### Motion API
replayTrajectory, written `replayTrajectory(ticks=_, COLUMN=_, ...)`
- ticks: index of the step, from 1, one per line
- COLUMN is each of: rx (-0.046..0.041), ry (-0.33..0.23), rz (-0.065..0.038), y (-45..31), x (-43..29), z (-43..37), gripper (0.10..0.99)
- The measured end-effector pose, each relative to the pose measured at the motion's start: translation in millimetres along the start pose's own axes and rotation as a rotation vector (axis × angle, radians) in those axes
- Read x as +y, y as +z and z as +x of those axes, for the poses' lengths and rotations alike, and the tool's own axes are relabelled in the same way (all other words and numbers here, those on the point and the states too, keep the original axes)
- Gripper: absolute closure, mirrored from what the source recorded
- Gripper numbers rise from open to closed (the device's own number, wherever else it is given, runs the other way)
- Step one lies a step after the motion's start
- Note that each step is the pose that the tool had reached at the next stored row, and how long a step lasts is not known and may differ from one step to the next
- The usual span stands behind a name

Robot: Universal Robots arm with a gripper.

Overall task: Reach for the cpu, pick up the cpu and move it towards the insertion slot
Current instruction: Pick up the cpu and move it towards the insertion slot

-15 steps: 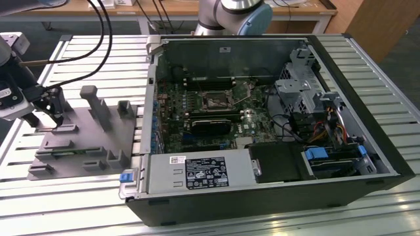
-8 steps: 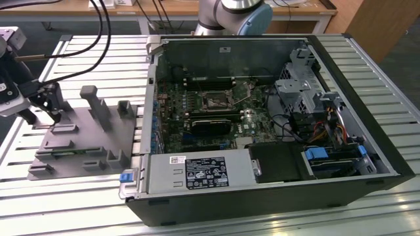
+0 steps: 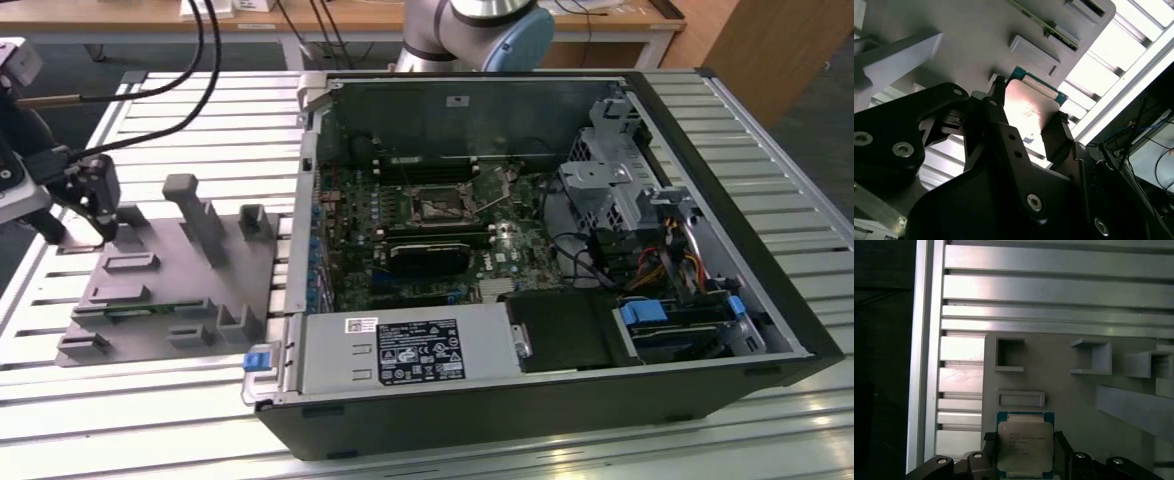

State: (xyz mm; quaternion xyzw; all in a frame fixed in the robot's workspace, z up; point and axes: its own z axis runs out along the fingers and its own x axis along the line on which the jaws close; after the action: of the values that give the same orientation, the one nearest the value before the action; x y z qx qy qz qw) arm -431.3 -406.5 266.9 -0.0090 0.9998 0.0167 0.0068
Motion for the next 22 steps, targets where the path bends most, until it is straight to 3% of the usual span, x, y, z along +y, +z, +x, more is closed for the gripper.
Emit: replayTrajectory(ticks=22, rx=0.0002, ry=0.000, rz=-0.001, y=-84.9, x=2.8, z=-1.2, gripper=0.545)
